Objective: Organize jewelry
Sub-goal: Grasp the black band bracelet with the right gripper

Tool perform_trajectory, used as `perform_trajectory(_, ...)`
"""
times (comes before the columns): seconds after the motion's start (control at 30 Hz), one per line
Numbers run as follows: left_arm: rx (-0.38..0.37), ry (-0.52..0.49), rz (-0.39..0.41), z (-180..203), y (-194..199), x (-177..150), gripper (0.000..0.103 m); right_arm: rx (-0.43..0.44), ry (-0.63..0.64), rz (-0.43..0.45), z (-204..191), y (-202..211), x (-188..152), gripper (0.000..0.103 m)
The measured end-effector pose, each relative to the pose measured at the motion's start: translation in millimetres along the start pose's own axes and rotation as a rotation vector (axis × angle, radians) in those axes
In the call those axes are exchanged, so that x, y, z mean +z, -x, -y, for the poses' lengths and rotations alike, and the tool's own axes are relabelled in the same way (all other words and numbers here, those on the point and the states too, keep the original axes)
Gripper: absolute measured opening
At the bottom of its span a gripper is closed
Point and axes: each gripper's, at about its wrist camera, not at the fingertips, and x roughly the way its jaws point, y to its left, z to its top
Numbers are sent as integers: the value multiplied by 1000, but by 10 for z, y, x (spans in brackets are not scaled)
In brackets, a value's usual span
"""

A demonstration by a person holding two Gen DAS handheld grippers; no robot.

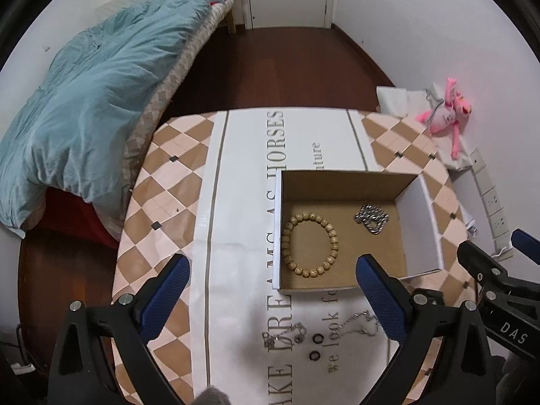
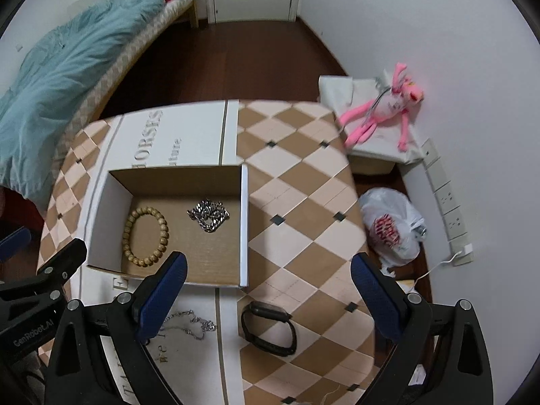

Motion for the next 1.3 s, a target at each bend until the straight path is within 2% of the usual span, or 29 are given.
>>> perform_trajectory(0.43,-29,-6,120,25,791,-176,101,40,-32,133,139,861,-229,99)
perform_trajectory(0.57,1,14,114,-2,876,-256,101,65,-59,134,220,938,-328,99)
perform_trajectory(0.67,39,14,121,-5,812,-348,101,52,-78,103,293,811,-446,99)
perform_trajectory(0.77,85,20,110,-16,648,-460,101,45,-107,26,387,484,-586,99)
perform_trajectory(0.9,103,52,32,-99,251,-652,101,53,-159,-81,532,-77,-790,99)
perform_trajectory(1.0,117,57,-26,-141,15,-783,101,77,-199,-121,626,-439,-888,97)
perform_trajectory(1.07,126,52,-59,-167,-101,-876,101,73,-204,-146,644,-647,-938,86)
perform_trajectory(1.2,140,36,-133,-195,-292,-1075,101,72,-189,-180,610,-914,-974,78)
perform_trajectory(1.3,128,30,-174,-164,-373,-1210,101,73,-145,-199,524,-1033,-1006,55)
